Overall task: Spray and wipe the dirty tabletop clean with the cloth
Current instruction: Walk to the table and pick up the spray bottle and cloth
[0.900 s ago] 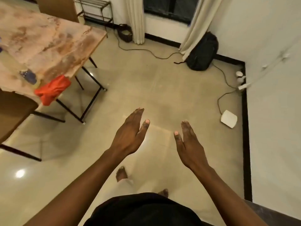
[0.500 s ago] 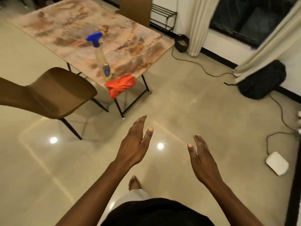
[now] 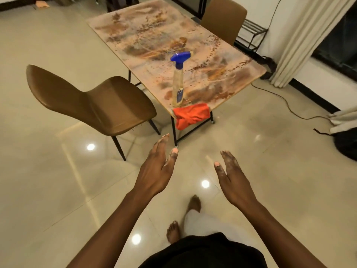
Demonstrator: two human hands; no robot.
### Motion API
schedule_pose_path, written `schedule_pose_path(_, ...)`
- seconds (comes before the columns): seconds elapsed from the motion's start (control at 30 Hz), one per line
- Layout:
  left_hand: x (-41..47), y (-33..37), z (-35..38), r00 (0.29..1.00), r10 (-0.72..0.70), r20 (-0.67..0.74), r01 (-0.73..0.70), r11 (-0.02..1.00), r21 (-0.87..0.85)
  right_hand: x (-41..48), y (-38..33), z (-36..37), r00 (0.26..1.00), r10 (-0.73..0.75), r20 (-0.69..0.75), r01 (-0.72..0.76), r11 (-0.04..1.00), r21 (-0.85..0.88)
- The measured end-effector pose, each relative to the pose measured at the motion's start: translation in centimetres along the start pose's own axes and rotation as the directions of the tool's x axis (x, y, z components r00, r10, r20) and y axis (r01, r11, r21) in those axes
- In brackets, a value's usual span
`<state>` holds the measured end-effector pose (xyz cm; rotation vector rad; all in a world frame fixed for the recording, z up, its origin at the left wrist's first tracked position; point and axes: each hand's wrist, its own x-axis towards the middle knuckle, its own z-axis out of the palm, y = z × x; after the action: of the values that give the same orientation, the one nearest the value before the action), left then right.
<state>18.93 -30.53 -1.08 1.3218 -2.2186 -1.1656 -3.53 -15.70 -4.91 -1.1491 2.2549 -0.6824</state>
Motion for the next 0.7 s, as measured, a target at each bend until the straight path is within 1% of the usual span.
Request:
schedule_pose_path(0.13,4.1,-0.8,-1.4,1.0,-0.011,-0.024,0.012,1.0,0.019,5.0,-1.3,1.1,0.999,-0.033,0.04,0.034,0.999,-0.012)
schedule_pose_path(0.3,10.6,-0.4,-2.5,0.999,-0.019,-0.027,0.021,0.997,0.069,11.9,-2.7,1.1,0.995,-0.086,0.053,0.085,0.996,0.026)
schedule_pose_path(0.4,14.4,0.2,-3.1,0.998,-0.064,-0.024,0.065,0.997,0.048,15.9,-3.3,0.6,0.992,-0.099,0.075,0.097,0.995,0.031)
schedule_pose_path(0.5,17.9,0.6,-3.6,0.994,-0.104,-0.012,0.105,0.994,0.041,19.5,-3.5,0.3,0.985,-0.146,0.095,0.142,0.989,0.047)
schedule_pose_path(0.57,20.5,0.7,-3.8,0.993,-0.118,-0.009,0.118,0.989,0.085,21.9,-3.4,0.0,0.981,-0.167,0.101,0.162,0.985,0.052)
schedule_pose_path(0.7,24.9,1.1,-4.1,0.996,-0.084,-0.029,0.087,0.983,0.16,25.6,-2.9,-0.2,0.967,-0.217,0.131,0.218,0.976,0.007)
